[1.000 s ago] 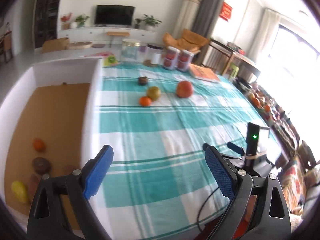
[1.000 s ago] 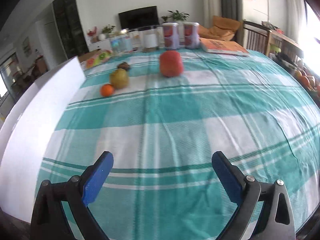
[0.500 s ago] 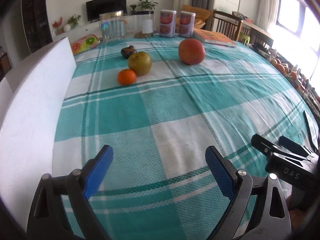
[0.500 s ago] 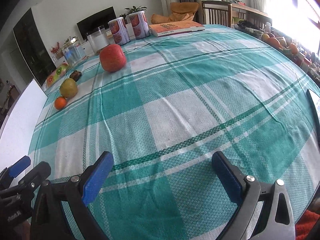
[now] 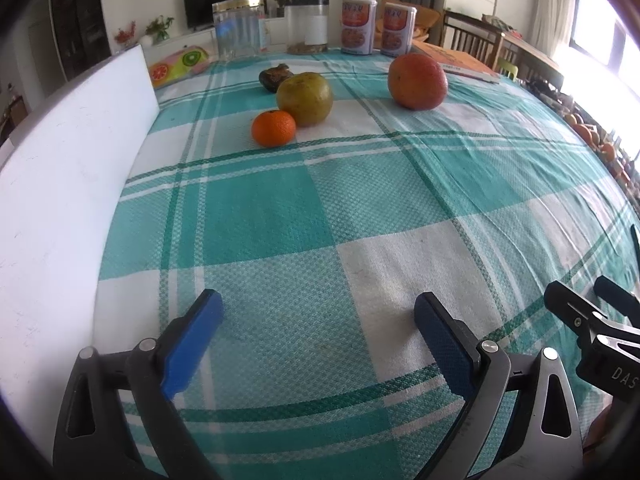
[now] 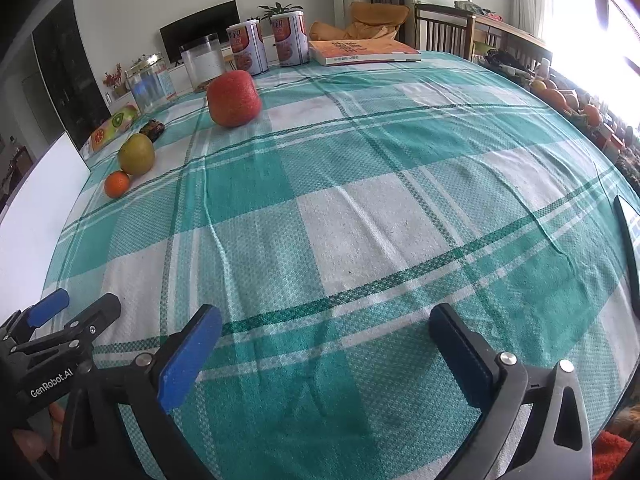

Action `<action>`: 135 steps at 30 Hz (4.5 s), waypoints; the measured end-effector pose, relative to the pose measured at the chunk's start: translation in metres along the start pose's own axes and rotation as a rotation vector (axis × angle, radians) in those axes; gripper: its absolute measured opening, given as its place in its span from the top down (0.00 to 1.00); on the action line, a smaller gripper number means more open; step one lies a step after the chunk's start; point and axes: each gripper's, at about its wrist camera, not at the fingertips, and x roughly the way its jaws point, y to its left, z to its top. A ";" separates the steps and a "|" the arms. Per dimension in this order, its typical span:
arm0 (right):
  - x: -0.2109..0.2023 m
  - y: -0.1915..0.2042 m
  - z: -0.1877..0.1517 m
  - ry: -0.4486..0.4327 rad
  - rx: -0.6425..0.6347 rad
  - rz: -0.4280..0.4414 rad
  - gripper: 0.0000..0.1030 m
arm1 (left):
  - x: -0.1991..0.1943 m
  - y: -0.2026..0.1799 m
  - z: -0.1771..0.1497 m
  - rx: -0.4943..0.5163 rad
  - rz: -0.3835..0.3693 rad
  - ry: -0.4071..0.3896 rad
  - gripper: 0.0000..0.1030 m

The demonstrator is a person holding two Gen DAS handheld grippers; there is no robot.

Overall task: Organize fruits
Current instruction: 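Lower the left tool to the small tangerine and grasp it, then lift the tangerine with the left tool, then open it over the table, then lower the right tool onto the yellow-green pear and grasp it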

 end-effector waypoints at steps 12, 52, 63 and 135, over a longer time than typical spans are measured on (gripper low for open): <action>0.002 0.006 0.000 0.015 -0.033 -0.033 0.00 | 0.001 0.000 0.000 0.001 0.000 0.001 0.04; 0.004 0.009 0.000 0.022 -0.045 -0.046 0.00 | 0.072 0.048 0.100 -0.178 0.069 -0.055 0.44; 0.004 0.008 0.000 0.022 -0.045 -0.046 0.00 | 0.025 0.027 0.074 -0.165 0.030 0.006 0.68; 0.012 0.019 0.072 0.146 -0.182 0.303 0.54 | -0.001 0.013 -0.008 -0.031 0.028 -0.002 0.05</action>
